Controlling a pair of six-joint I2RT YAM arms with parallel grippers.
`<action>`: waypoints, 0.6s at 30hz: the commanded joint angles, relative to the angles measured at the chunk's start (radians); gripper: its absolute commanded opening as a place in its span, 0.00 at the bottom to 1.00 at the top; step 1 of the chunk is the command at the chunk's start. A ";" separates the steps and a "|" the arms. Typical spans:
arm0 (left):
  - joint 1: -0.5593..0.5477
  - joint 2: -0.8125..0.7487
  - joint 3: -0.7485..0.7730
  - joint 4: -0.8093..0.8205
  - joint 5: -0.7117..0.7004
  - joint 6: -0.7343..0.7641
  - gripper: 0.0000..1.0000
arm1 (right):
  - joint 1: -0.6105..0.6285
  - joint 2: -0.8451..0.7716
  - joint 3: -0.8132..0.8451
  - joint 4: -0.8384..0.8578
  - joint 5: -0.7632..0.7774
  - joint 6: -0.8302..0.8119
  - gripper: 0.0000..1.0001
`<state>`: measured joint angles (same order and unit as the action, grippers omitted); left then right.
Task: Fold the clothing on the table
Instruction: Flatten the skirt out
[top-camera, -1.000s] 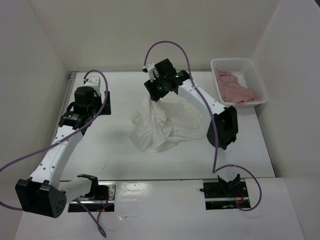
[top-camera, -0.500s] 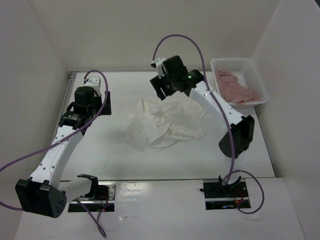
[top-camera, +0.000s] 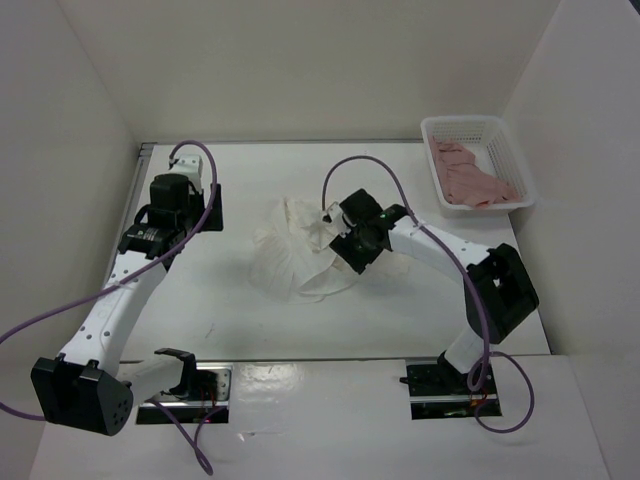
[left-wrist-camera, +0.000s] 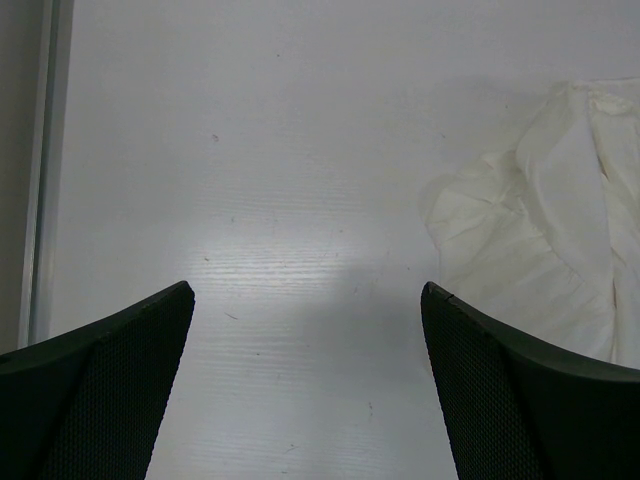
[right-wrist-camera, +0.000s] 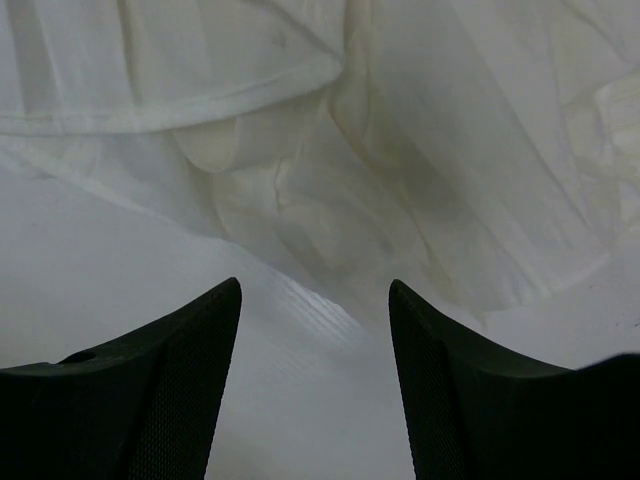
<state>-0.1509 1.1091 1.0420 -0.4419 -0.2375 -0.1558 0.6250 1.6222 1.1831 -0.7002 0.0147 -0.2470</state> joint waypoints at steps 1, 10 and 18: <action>0.007 -0.006 -0.008 0.022 0.015 0.019 1.00 | 0.059 -0.050 -0.057 0.159 0.066 -0.058 0.66; 0.007 -0.006 -0.008 0.031 0.015 0.019 1.00 | 0.173 -0.016 -0.069 0.212 0.145 -0.058 0.66; 0.007 -0.006 -0.008 0.031 0.015 0.019 1.00 | 0.191 0.045 -0.059 0.232 0.163 -0.058 0.66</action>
<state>-0.1509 1.1091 1.0397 -0.4416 -0.2314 -0.1558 0.8139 1.6505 1.1091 -0.5243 0.1497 -0.2981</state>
